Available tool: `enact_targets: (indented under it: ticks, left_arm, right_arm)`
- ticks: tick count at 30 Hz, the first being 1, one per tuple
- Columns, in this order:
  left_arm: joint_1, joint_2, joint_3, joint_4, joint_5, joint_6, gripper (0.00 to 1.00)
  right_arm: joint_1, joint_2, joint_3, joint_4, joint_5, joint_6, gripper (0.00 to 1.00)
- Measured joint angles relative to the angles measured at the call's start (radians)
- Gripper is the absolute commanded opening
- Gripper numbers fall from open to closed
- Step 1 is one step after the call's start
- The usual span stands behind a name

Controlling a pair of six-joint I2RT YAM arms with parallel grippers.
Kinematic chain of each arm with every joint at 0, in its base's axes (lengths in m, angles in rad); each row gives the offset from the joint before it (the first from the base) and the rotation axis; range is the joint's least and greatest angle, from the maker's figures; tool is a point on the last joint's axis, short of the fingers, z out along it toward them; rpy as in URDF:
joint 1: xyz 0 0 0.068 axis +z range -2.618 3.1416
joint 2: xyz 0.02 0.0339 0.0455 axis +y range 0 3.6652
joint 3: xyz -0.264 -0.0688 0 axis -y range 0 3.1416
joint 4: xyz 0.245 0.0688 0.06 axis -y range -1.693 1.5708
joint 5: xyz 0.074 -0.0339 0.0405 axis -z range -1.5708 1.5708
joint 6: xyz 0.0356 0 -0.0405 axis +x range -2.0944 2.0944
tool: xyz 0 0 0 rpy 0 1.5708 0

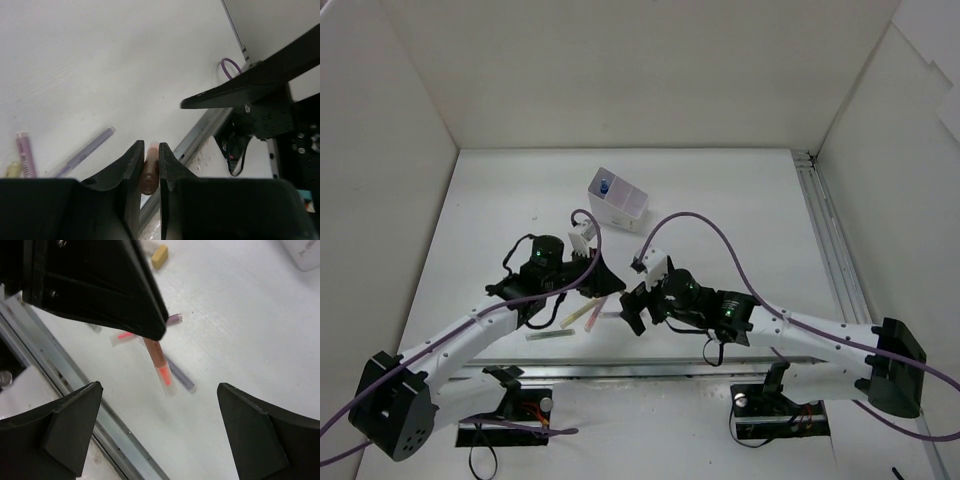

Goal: Sort the stationery into containers
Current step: Pick up the pen from the corner of the board, then place the pen in the storage box.

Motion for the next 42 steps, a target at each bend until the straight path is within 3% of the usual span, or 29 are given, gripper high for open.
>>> enact_targets:
  ticks: [8, 15, 19, 26, 33, 42]
  left_arm:
    - [0.0, -0.082, 0.039, -0.066, -0.233, -0.018, 0.0]
    - [-0.003, 0.006, 0.373, -0.227, -0.543, 0.102, 0.0]
    - [0.0, 0.141, 0.587, -0.291, -0.646, 0.225, 0.0]
    - [0.055, 0.493, 0.935, -0.329, -0.621, 0.372, 0.0]
    - [0.088, 0.846, 1.252, -0.45, -0.59, 0.439, 0.0]
    - [0.09, 0.995, 1.332, -0.483, -0.589, 0.496, 0.0]
  right_arm:
    - [-0.069, -0.175, -0.103, 0.075, 0.057, 0.117, 0.98]
    - [-0.069, -0.146, -0.086, 0.016, 0.093, 0.1, 0.98]
    - [-0.069, -0.15, -0.086, -0.023, 0.187, 0.12, 0.98]
    - [-0.087, -0.274, -0.099, -0.077, 0.344, 0.156, 0.98]
    - [-0.113, -0.369, -0.118, -0.122, 0.396, 0.171, 0.98]
    - [-0.134, -0.374, -0.133, -0.186, 0.41, 0.176, 0.98]
